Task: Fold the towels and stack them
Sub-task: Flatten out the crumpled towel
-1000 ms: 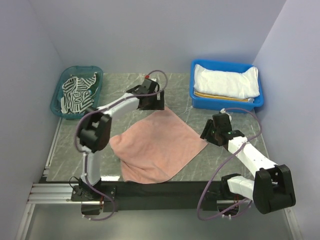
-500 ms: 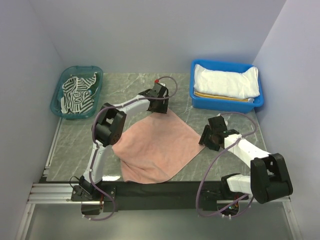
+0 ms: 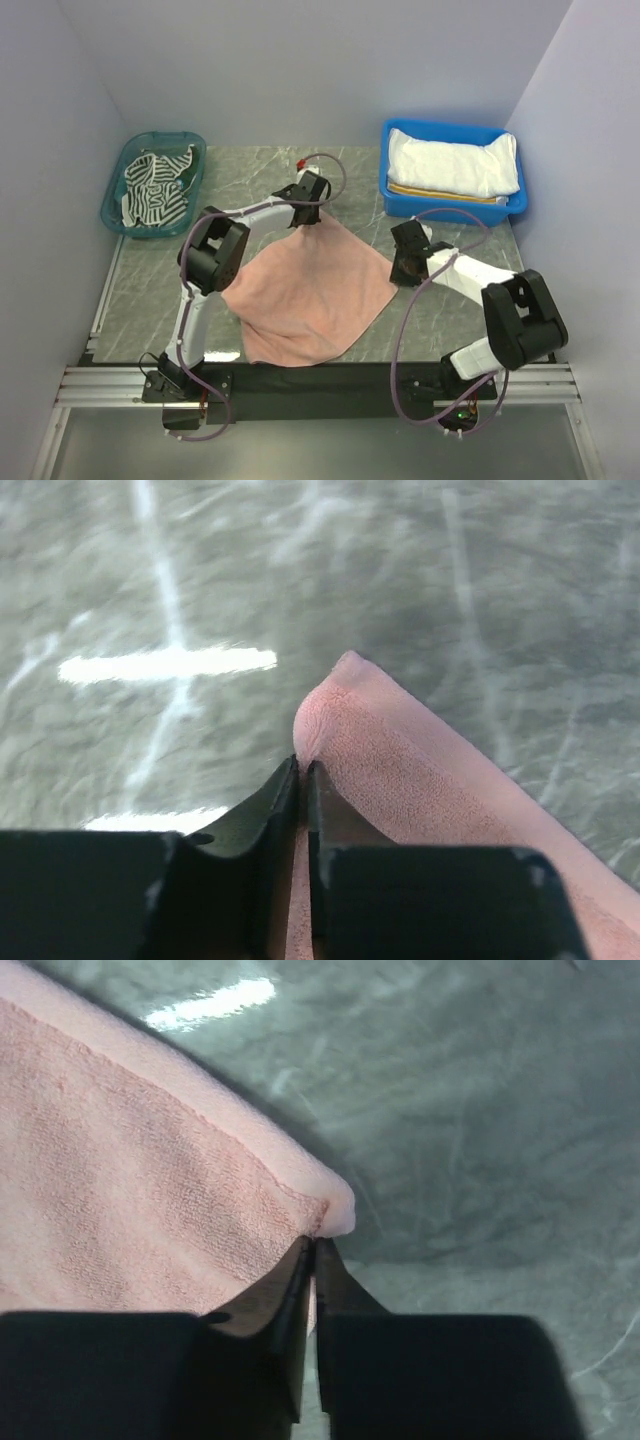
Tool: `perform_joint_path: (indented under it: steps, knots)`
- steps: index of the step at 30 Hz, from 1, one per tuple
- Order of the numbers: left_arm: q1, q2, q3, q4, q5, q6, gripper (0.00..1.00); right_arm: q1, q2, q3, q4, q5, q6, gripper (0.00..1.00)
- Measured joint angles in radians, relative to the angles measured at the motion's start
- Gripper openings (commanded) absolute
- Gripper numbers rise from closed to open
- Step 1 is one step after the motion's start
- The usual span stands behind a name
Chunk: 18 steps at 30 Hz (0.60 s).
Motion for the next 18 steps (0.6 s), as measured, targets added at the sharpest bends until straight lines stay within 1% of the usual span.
perform_joint_path:
  steps: [1, 6, 10, 11, 14, 15, 18]
  knots:
    - [0.006, -0.013, -0.023, 0.014, -0.002, -0.010, 0.10, 0.004, 0.017, 0.016, 0.000, 0.000, -0.003, 0.00]
    - [0.085, -0.120, -0.181, 0.038, -0.013, -0.079, 0.09, 0.008, 0.123, 0.129, -0.003, -0.005, -0.053, 0.00]
    - [0.172, -0.181, -0.248, -0.003, -0.029, -0.123, 0.08, 0.010, 0.241, 0.315, -0.004, -0.020, -0.113, 0.00]
    - [0.195, -0.188, -0.251, -0.026, -0.036, -0.132, 0.09, 0.013, 0.261, 0.362, -0.003, -0.024, -0.128, 0.00]
    - [0.248, -0.196, -0.244, -0.073, -0.053, -0.148, 0.12, 0.021, 0.336, 0.571, -0.024, -0.029, -0.190, 0.00]
    - [0.266, -0.196, -0.227, -0.101, -0.056, -0.153, 0.13, 0.023, 0.357, 0.632, -0.022, -0.027, -0.207, 0.00]
    - [0.311, -0.194, -0.134, -0.160, -0.066, -0.155, 0.21, 0.027, 0.453, 0.887, -0.034, -0.009, -0.268, 0.00]
